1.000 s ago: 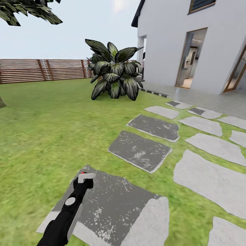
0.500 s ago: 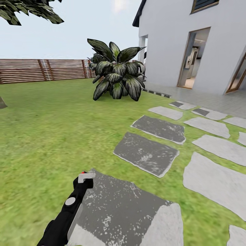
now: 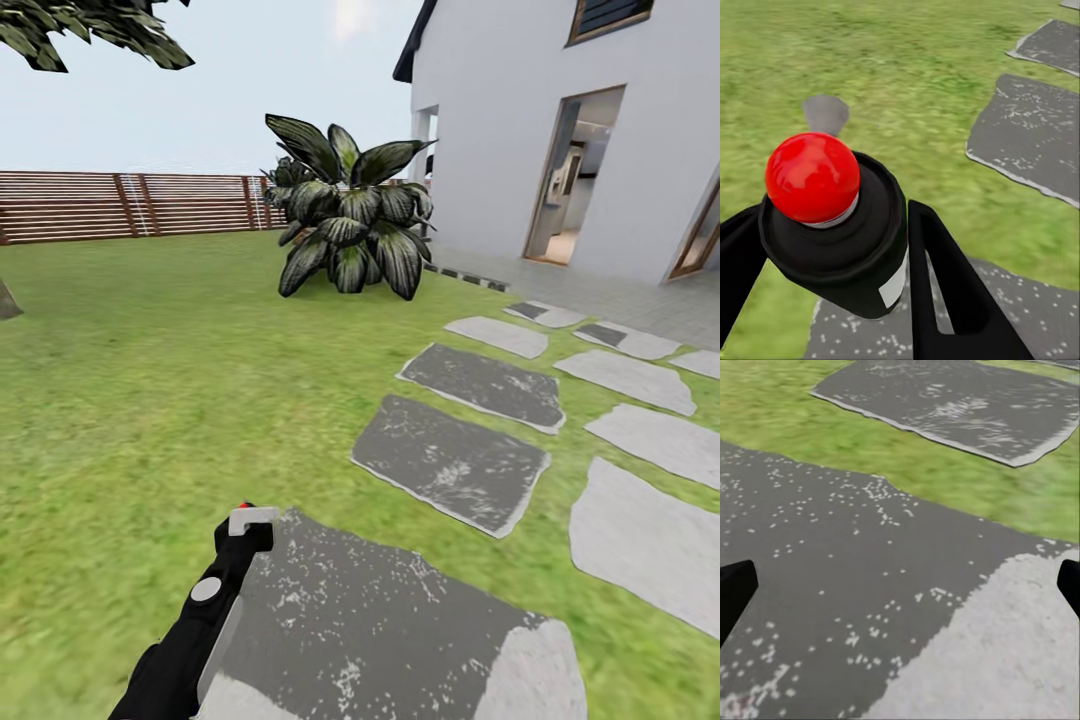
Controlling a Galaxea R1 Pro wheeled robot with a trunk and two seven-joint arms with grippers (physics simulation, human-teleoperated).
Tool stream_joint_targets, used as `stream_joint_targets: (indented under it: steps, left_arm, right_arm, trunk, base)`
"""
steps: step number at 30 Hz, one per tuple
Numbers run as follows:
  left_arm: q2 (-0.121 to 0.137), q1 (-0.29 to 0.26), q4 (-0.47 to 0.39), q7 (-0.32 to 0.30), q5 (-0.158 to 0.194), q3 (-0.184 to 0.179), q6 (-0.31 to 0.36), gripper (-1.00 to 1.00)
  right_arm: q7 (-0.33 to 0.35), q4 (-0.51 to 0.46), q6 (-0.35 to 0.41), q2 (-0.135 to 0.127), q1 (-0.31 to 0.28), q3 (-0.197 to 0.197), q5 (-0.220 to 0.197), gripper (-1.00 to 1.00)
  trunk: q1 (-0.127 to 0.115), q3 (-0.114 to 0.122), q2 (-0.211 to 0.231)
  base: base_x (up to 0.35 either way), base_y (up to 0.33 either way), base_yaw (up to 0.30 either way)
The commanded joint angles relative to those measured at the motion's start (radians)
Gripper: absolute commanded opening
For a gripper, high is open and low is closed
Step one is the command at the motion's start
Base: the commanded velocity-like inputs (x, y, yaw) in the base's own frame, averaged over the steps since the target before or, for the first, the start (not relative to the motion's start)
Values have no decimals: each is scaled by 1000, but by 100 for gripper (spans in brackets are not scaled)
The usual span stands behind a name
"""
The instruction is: In the garden, pick up the pesticide atomizer on the floor and spray pesticide onto both trees until each tree trunk is fully covered.
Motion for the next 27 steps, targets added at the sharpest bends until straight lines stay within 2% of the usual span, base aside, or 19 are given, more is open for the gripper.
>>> stream_joint_targets:
  steps: [1, 23, 27]
  left_arm:
    - [0, 0, 0, 0, 0, 0, 0, -100]
    - [-2, 0, 3, 0, -4, -2, -2, -100]
    - [-2, 0, 3, 0, -5, -1, -2, -100]
  right_arm:
    - [0, 0, 0, 0, 0, 0, 0, 100]
    - [-1, -2, 0, 1, 0, 0, -2, 100]
    - [0, -23, 0, -9, 0, -2, -2, 100]
  trunk:
    - [0, 0, 0]
    - [0, 0, 0]
    - [0, 0, 0]
  base:
    - [169, 279, 0]
    - [169, 279, 0]
    - [169, 279, 0]
